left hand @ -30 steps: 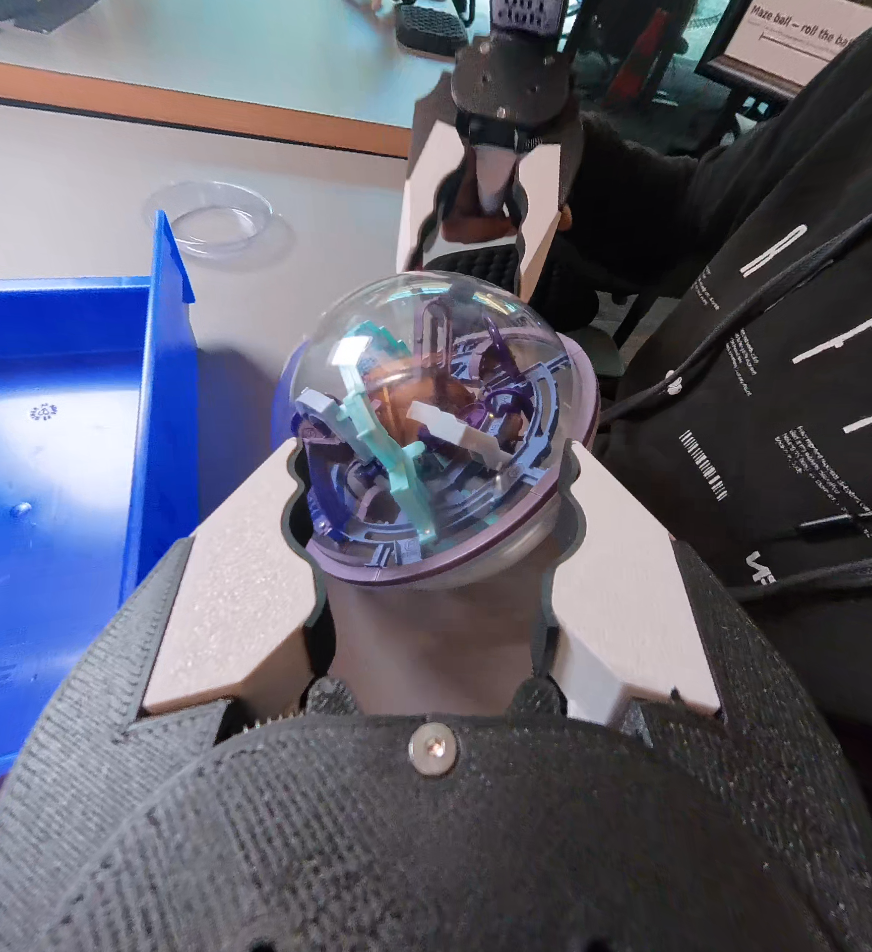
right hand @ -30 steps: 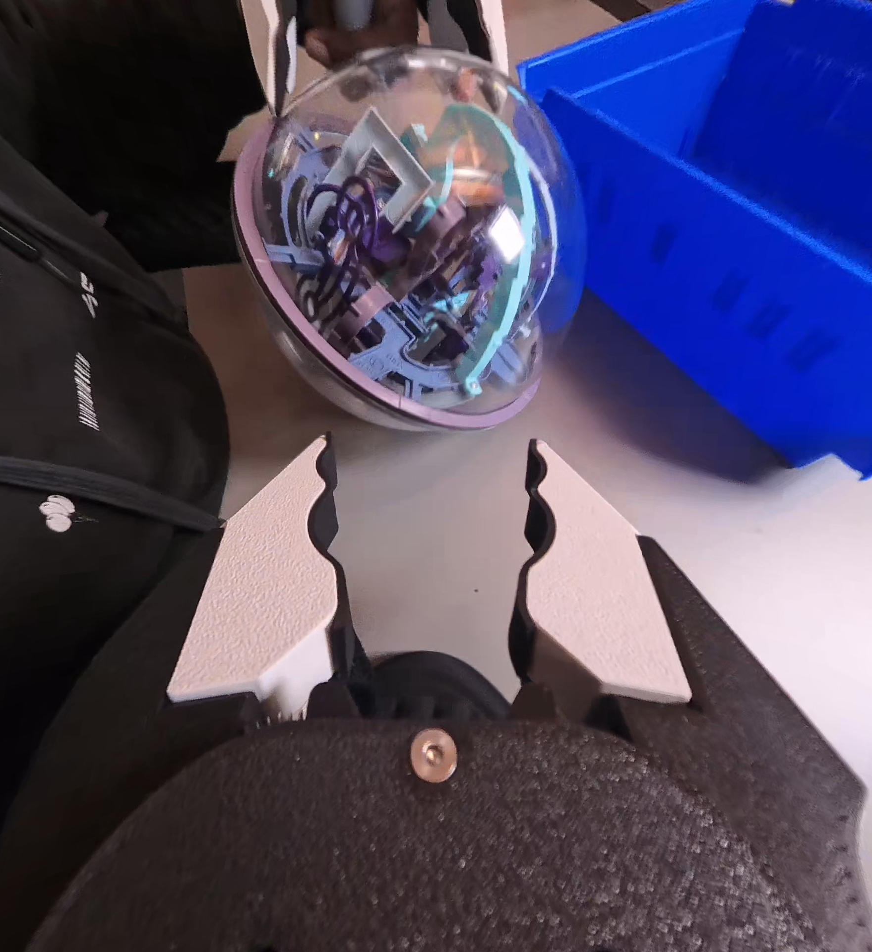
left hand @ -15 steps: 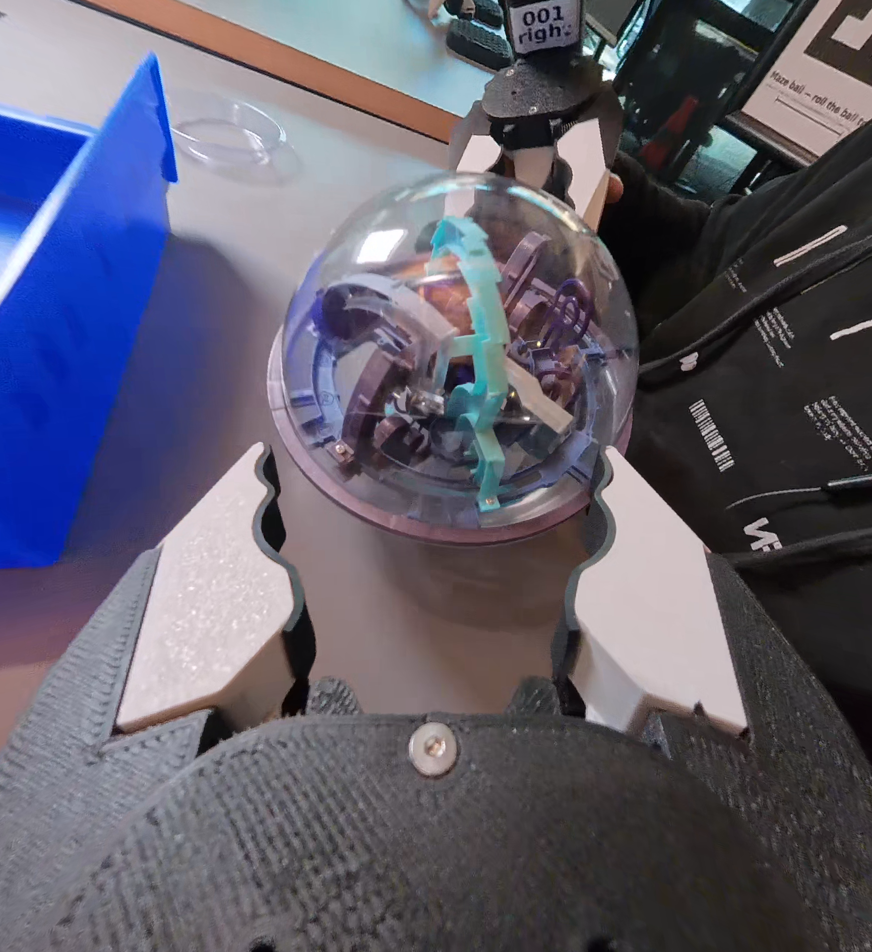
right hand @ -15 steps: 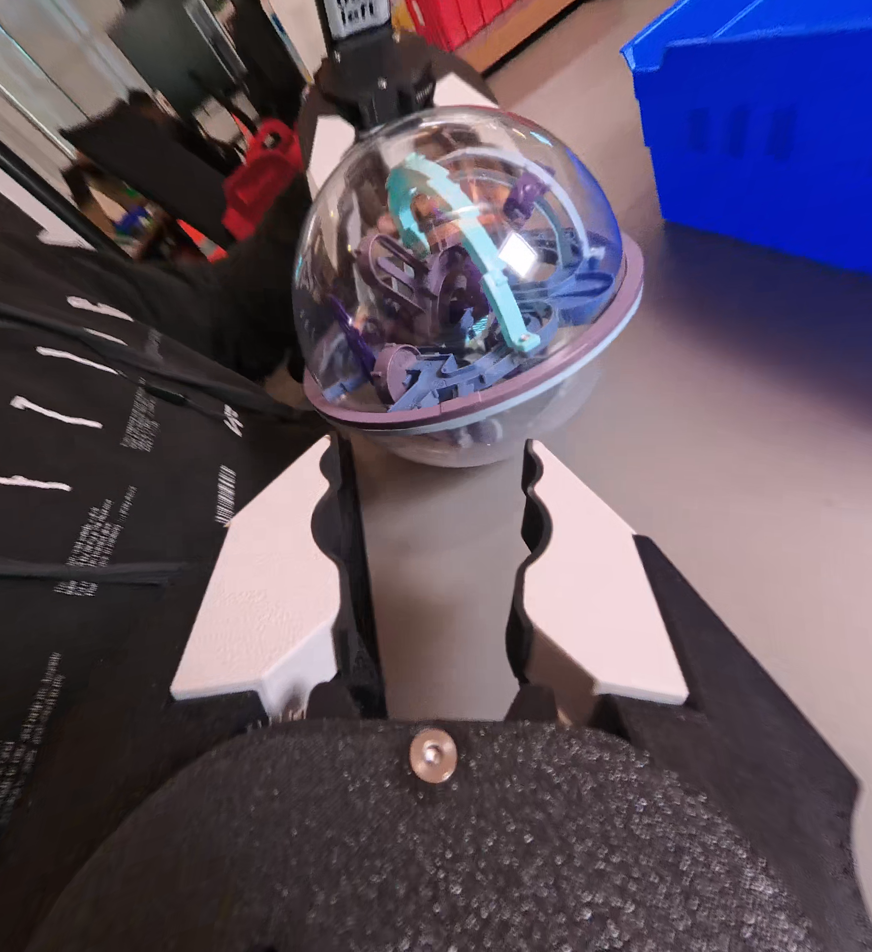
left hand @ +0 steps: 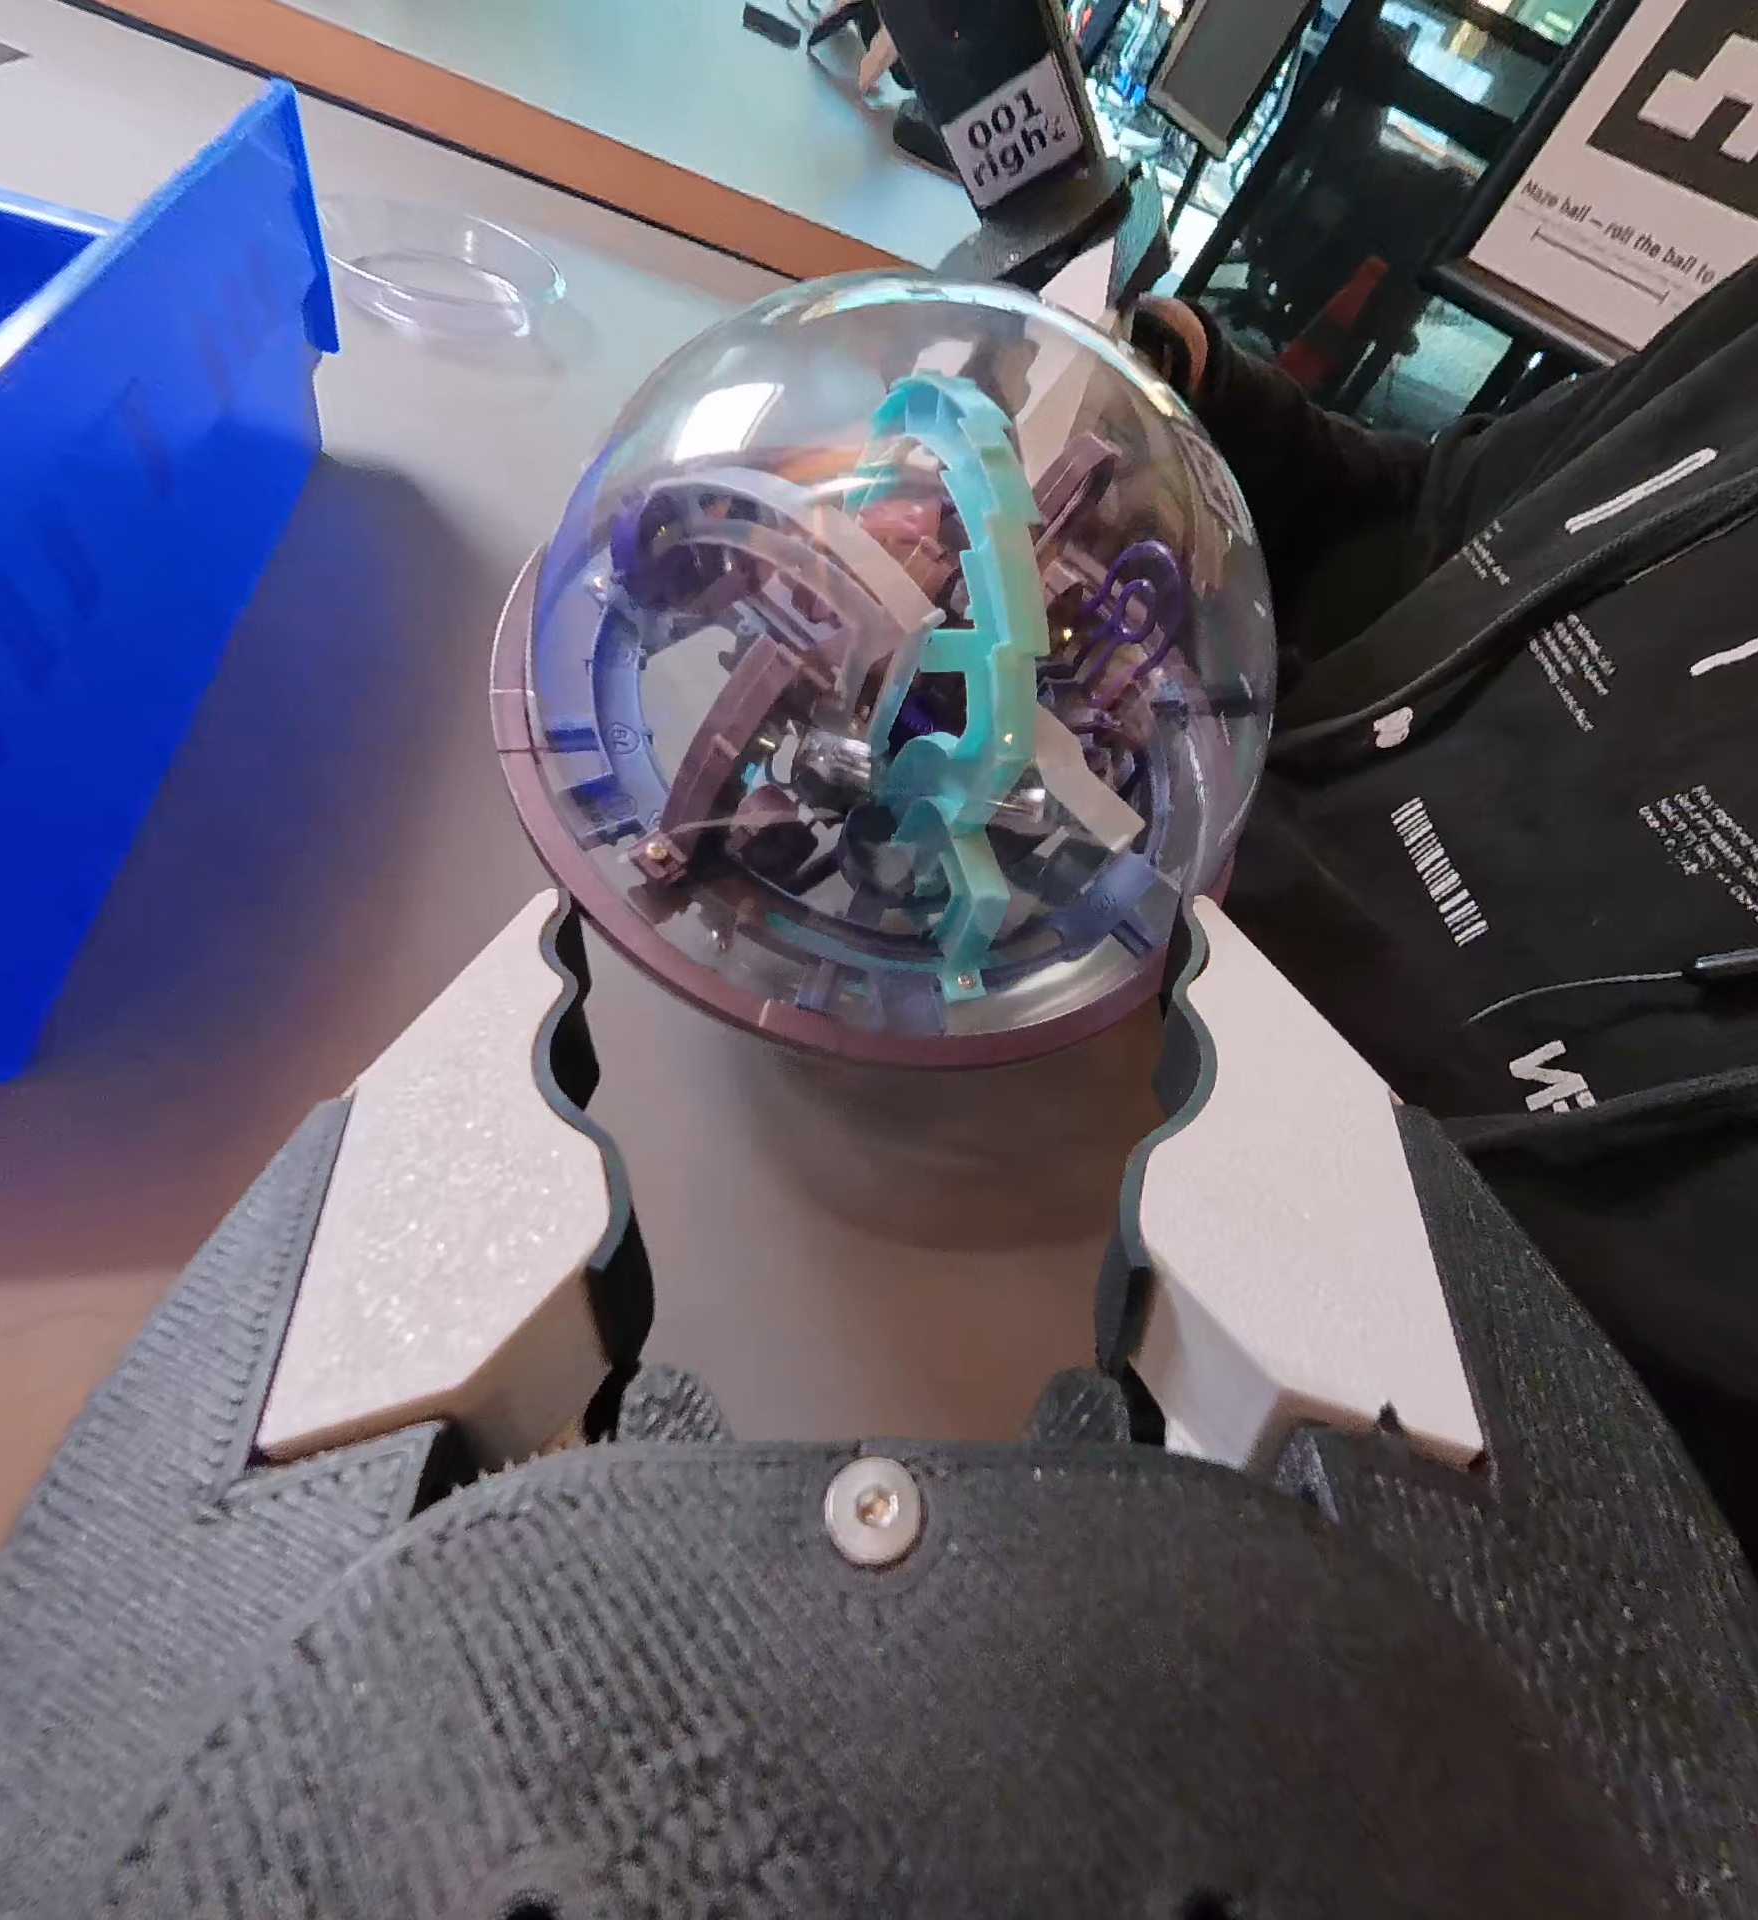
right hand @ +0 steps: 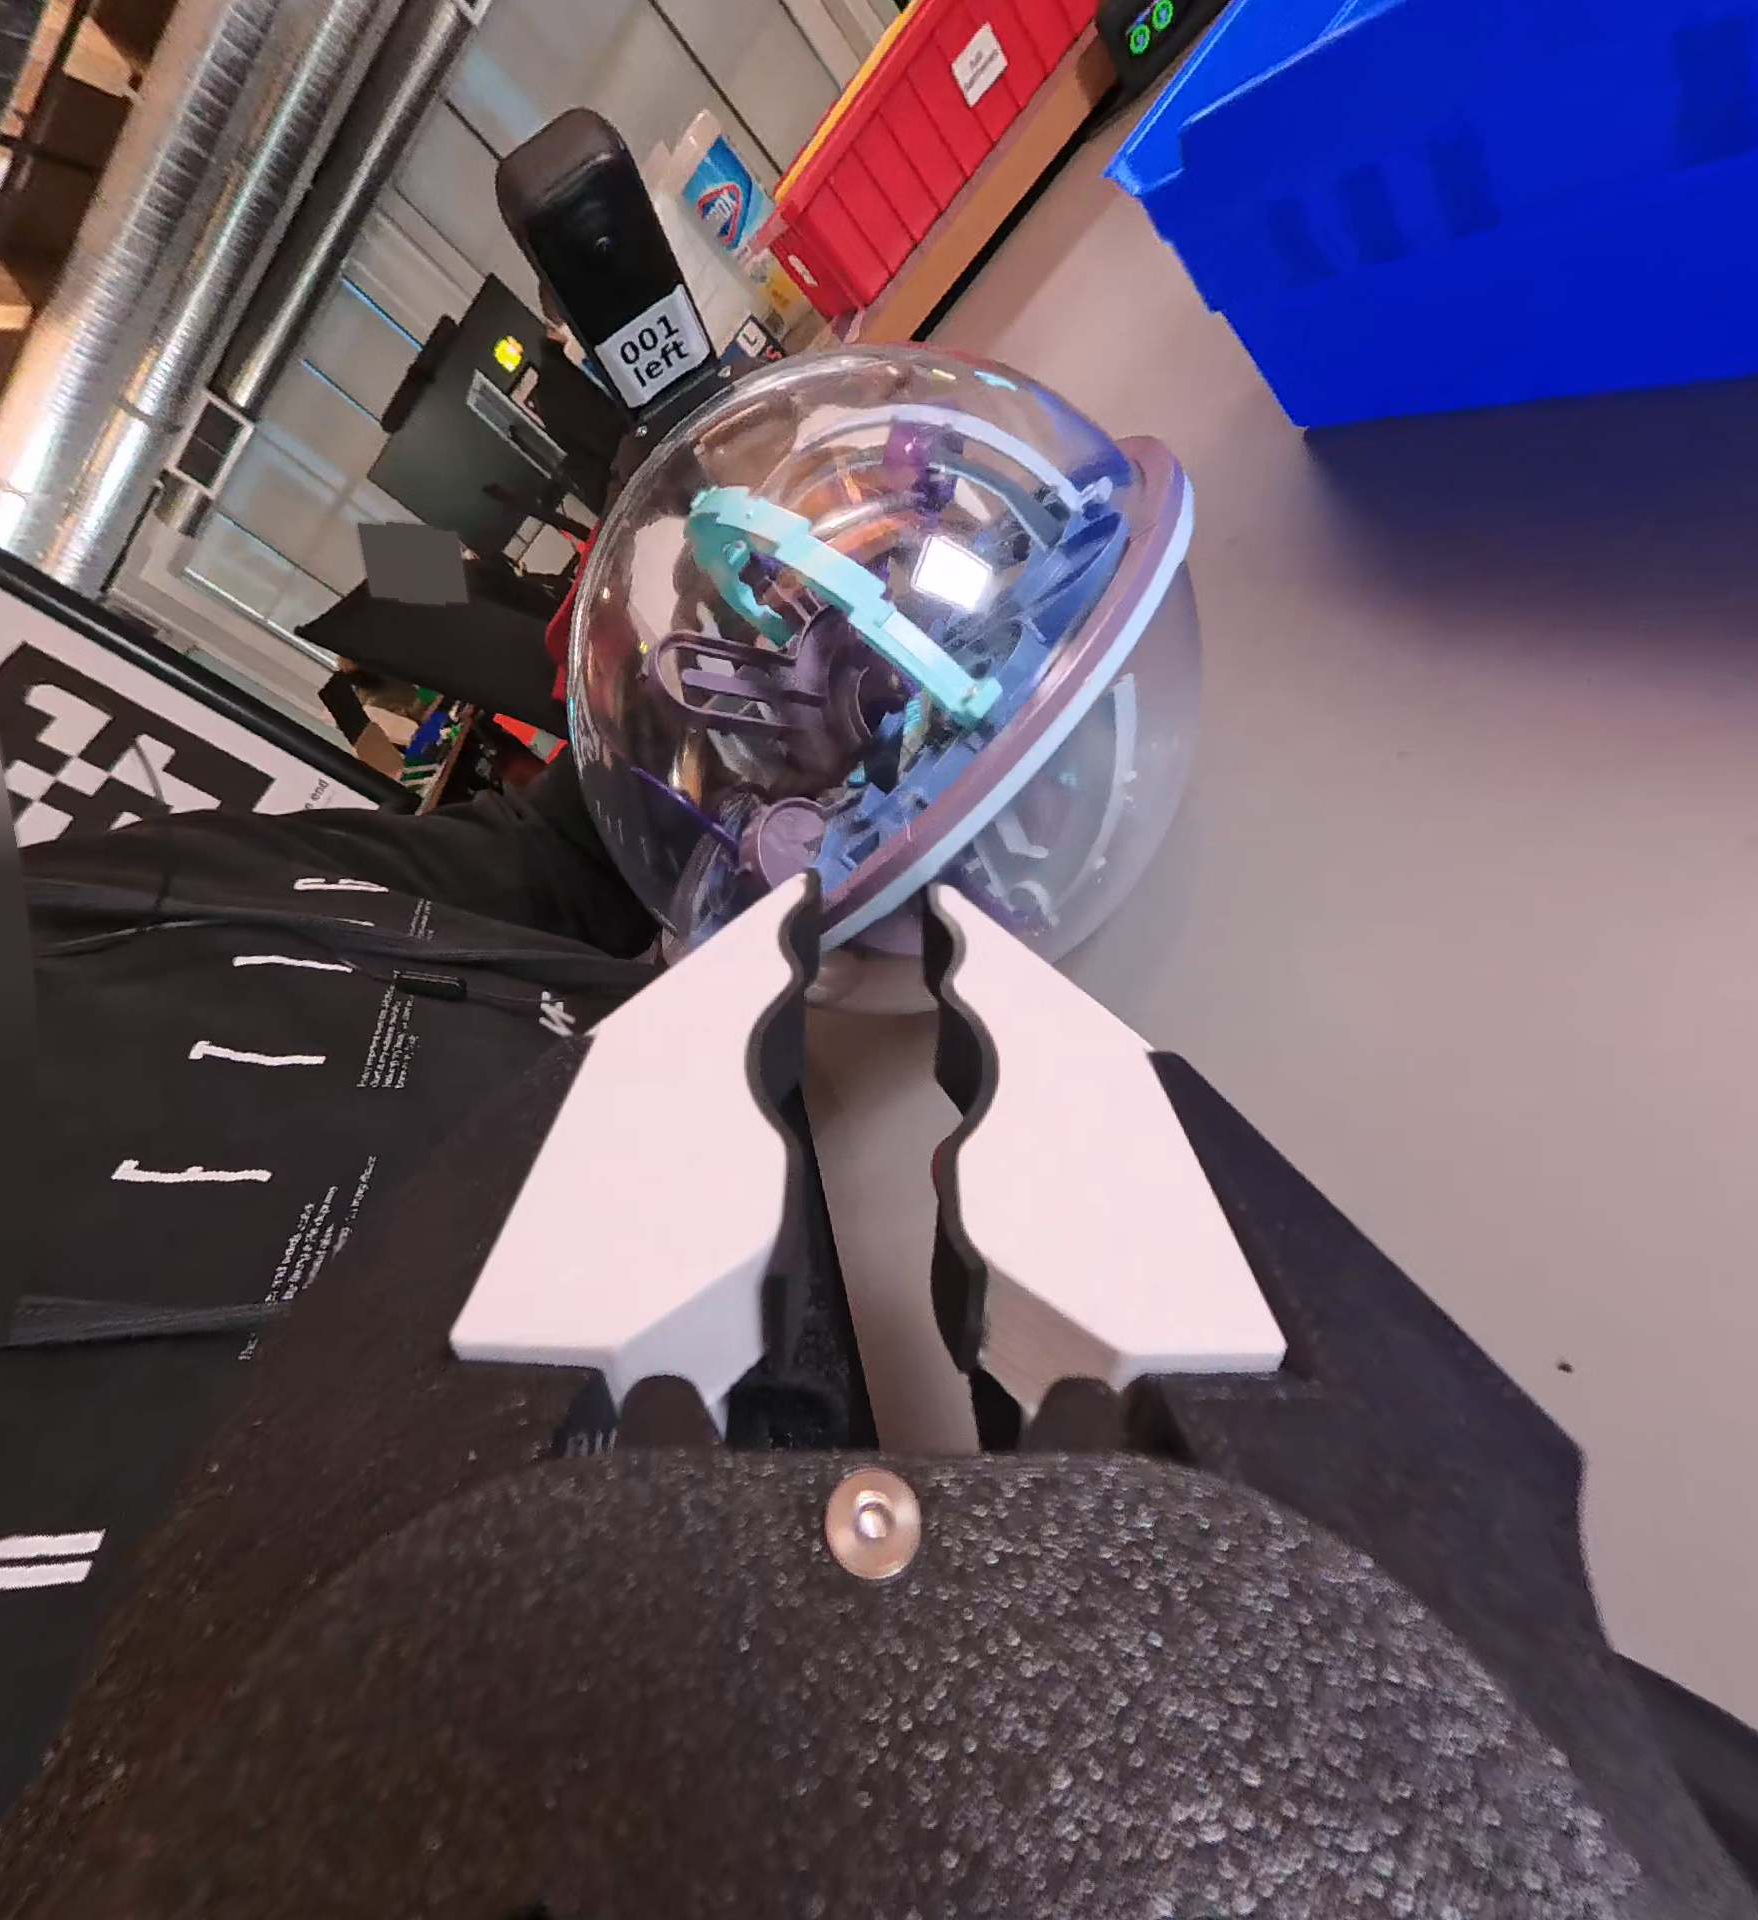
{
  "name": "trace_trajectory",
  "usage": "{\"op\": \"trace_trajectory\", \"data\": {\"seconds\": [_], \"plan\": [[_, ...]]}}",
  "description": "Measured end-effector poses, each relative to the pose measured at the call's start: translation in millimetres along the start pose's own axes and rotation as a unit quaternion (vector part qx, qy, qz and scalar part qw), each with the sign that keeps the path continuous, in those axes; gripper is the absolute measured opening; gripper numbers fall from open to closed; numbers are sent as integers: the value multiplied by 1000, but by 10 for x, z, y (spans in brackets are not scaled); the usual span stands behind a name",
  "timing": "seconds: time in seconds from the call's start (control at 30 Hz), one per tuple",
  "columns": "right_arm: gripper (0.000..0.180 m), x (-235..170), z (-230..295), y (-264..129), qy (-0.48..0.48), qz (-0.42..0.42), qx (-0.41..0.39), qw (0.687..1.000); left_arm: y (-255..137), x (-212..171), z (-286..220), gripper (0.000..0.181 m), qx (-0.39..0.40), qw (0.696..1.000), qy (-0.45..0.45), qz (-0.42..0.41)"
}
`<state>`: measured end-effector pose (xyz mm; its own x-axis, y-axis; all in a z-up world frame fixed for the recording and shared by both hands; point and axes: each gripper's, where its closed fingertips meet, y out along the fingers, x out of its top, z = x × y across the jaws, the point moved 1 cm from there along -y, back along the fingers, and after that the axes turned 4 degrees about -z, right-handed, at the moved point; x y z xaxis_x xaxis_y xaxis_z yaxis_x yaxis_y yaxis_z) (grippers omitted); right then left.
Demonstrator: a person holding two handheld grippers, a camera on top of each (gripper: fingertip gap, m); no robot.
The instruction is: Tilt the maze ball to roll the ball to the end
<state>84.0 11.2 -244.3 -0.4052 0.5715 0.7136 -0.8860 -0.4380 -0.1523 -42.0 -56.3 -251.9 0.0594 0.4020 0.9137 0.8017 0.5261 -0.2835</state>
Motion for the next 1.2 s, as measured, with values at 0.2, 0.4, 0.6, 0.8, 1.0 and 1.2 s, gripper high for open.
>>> {"op": "trace_trajectory", "data": {"seconds": [0.2, 0.4, 0.6, 0.8, 1.0, 1.2], "plan": [[14, 33, -80, -31, 17, -15, 3, 1000, -11, 53, 32, 103, 3, 1000, -4, -27], [8, 136, -115, -112, -3, -35, 8, 999, -153, 127, 111, 55, -61, 987, -126, -80], [7, 214, -103, -203, -71, -35, 12, 997, 13, -123, 139, 31, -102, 969, -224, -17], [6, 264, -138, -304, -104, -55, 5, 993, 116, -47, 52, 18, -109, 974, -196, -22], [6, 529, -60, -384, -184, -69, -7, 980, 175, 92, 136, 7, -60, 993, -96, -17], [7, 847, 140, -420, -327, -33, -25, 944, 136, 370, 156, 7, -33, 998, -11, -61]]}}
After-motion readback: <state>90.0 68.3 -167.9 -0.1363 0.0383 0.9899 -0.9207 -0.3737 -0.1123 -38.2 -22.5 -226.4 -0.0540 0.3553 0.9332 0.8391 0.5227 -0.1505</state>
